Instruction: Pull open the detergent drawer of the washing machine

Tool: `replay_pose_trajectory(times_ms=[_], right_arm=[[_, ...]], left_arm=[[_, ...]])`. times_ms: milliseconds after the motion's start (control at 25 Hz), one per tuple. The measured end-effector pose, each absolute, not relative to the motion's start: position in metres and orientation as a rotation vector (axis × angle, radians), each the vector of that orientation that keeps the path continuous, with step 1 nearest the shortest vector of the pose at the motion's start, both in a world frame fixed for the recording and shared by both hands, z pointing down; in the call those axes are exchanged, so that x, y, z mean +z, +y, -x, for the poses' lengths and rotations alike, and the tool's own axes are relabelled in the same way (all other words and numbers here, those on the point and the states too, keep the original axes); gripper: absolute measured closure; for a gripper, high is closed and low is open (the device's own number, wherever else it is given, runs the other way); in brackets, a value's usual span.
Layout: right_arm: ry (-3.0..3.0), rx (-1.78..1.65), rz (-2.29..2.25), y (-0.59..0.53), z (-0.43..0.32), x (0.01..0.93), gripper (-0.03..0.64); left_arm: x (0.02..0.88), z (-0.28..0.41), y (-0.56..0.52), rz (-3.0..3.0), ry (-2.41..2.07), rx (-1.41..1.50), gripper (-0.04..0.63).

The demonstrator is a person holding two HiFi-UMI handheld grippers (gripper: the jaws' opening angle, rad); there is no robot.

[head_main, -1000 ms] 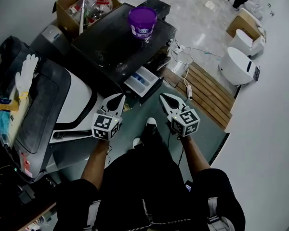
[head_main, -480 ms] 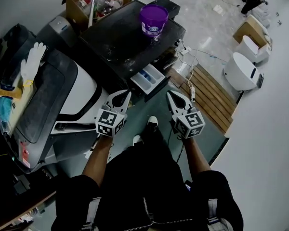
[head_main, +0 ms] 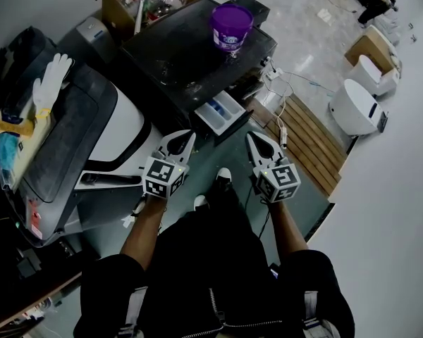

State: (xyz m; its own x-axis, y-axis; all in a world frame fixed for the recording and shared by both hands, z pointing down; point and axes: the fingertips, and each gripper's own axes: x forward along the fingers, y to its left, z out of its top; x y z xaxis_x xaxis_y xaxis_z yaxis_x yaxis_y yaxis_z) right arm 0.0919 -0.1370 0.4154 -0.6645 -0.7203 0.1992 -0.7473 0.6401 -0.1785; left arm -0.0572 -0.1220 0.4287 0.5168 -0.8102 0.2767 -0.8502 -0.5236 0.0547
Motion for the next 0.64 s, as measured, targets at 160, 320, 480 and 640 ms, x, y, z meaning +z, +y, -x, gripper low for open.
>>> replay_pose_trajectory(times_ms=[160,320,480,640], right_arm=[[-2.747,0.404,-1.248,-0.1362,-0.0928,0.4159,0.614],[-2.746,0.4,-1.233,-0.1336,-0.0924,0.4175,0.614],[-2.742,0.372,-1.21,-0.1305,-0.0927,0.4203,0.614],[-2.737,0.367,-1.209,-0.1293,-0.0955,0.4224,0.614]], left_arm=[[0.4305,0.0567,-0.1199,-2.571,-1.424,0.327,0.577],[0.43,0.0558,-0.1186,-2.57,-1.422,0.326,0.577],[0.4327,0.0551,-0.1169,-2.567,-1.418,0.332,0.577],[0.4353,0.054,-0.1156,-2.564,-1.416,0.334,0.577]])
